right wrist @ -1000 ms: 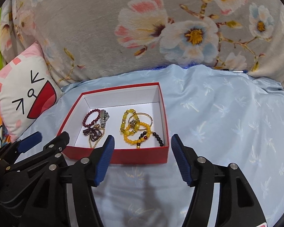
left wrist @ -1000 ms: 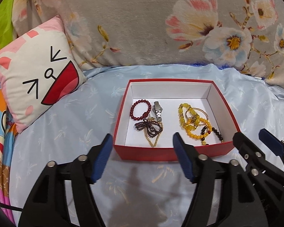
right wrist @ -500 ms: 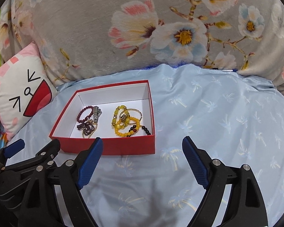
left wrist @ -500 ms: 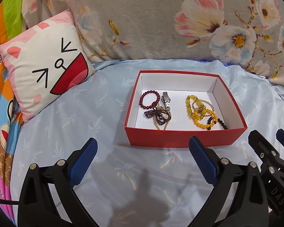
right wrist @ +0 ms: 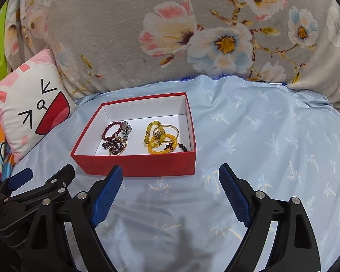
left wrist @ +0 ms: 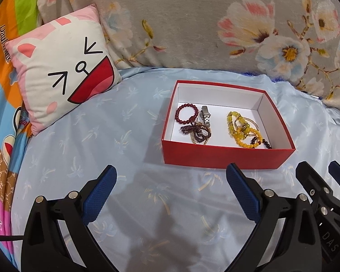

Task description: Organize jewelry

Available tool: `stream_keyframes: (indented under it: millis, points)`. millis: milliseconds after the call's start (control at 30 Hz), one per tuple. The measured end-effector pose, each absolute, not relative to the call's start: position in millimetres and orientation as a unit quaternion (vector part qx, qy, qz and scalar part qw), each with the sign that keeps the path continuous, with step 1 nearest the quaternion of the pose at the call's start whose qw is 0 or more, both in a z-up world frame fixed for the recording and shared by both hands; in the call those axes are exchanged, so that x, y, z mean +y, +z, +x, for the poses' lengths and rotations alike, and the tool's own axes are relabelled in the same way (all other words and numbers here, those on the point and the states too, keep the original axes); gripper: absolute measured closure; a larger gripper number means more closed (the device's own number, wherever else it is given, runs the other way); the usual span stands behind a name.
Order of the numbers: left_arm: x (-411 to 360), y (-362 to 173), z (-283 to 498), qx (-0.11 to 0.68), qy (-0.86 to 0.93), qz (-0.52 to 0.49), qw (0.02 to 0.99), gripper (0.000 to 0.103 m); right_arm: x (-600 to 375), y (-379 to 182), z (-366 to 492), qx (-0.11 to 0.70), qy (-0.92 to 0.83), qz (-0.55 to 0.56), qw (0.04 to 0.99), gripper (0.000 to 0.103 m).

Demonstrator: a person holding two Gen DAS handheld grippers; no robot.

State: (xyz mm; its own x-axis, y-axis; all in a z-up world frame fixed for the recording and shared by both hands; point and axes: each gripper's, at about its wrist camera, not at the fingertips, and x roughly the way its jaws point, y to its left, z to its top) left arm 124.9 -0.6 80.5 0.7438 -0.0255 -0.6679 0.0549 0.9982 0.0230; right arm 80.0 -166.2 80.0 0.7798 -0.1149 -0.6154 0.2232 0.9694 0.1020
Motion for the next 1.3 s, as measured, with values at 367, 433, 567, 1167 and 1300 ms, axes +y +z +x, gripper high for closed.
stream_keyframes:
  millis: [367,433,567,1167,1300]
  points:
    - [-0.8,83.2,122.0,0.352,-0.026,0.022,0.935,0.010,-167.1,79.2,75.2,0.318,-0.090,0.085,0.940,0.019]
    - [-0.9,83.4,121.9,0.353,-0.026,0.023,0.935,0.010,-166.6,79.3,74.8,0.318,-0.091,0.083,0.940,0.019]
    - [-0.6,81.5,122.8,0.360,-0.025,0.019,0.933,0.010,-165.6,79.6,73.7,0.318,-0.092,0.079,0.940,0.019]
    - [-3.3,75.6,125.4,0.359,-0.026,0.029,0.933,0.010,-163.8,75.3,76.2,0.319,-0.089,0.073,0.941,0.019]
    - [-3.9,75.2,124.7,0.357,-0.024,0.034,0.933,0.010,-163.1,73.0,75.7,0.316,-0.089,0.068,0.942,0.019]
